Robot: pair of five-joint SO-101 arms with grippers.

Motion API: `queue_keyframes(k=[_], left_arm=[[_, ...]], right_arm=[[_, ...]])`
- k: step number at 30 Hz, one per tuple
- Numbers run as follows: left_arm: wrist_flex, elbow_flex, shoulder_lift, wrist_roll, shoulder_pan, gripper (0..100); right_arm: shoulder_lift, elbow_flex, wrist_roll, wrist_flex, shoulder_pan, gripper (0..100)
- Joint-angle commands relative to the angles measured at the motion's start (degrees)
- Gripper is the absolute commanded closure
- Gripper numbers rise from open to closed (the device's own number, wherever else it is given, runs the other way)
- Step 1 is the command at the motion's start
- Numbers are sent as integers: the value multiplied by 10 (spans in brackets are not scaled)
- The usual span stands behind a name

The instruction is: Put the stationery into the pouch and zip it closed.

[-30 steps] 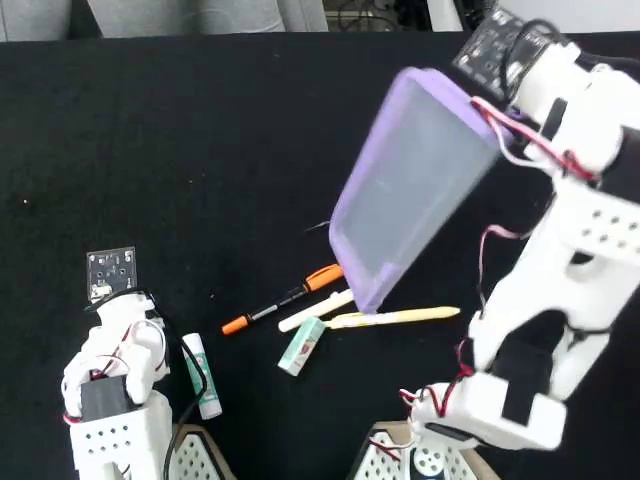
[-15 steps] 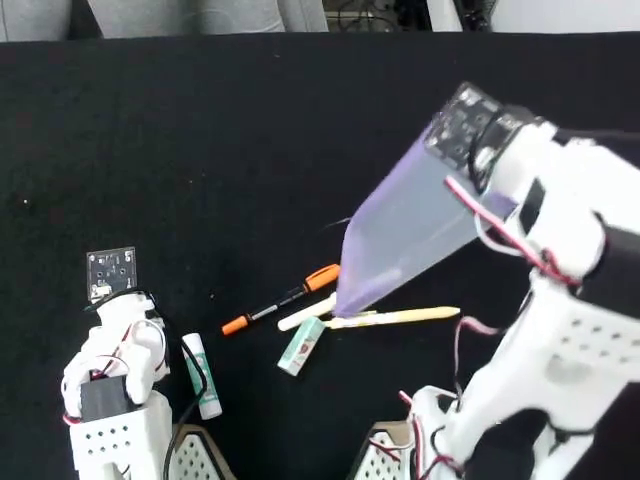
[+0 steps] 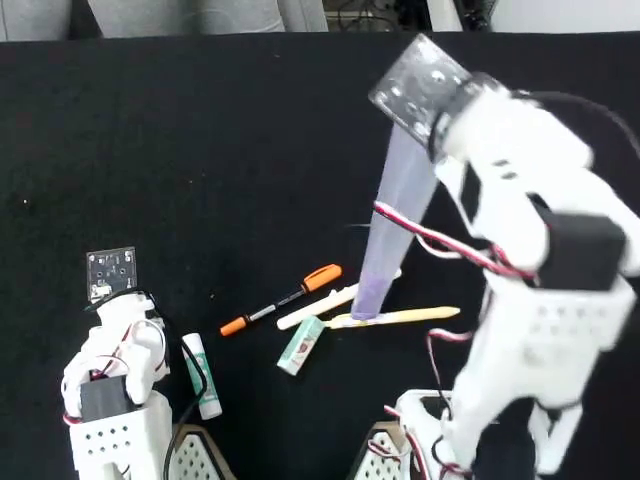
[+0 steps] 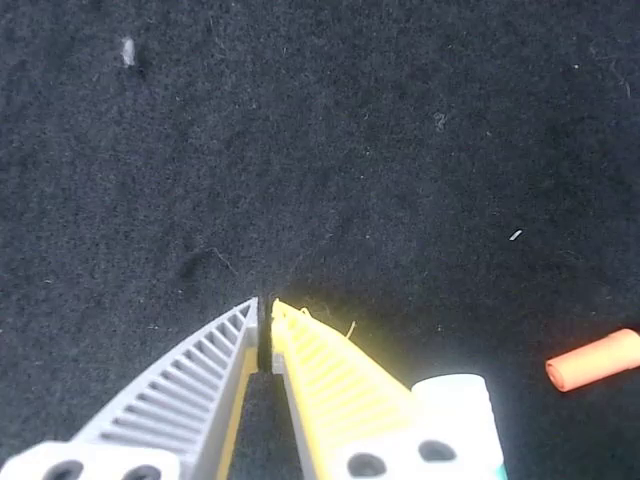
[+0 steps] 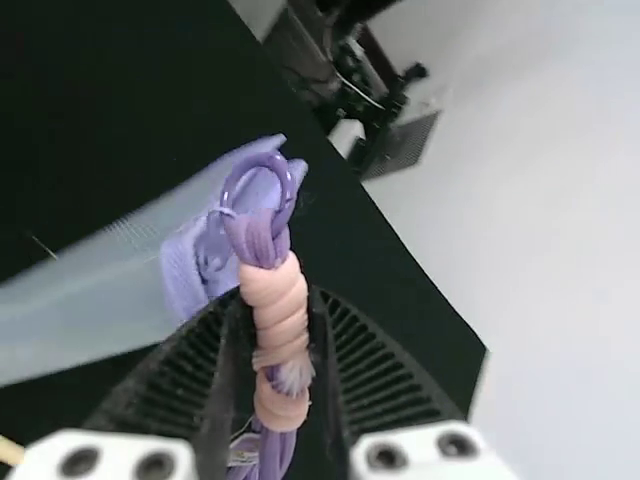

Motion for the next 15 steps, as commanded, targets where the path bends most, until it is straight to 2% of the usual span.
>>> queue_keyframes(k=[1,8,15], left_arm=[[3,14,-2,2,2,970],[3,14,-2,2,2,970],[3,14,-2,2,2,970]], right_arm=[[51,-51,-83,-55,-55,985],[173,-195,-200,-103,-115,985],[332,-358,-278,-104,-161,985]])
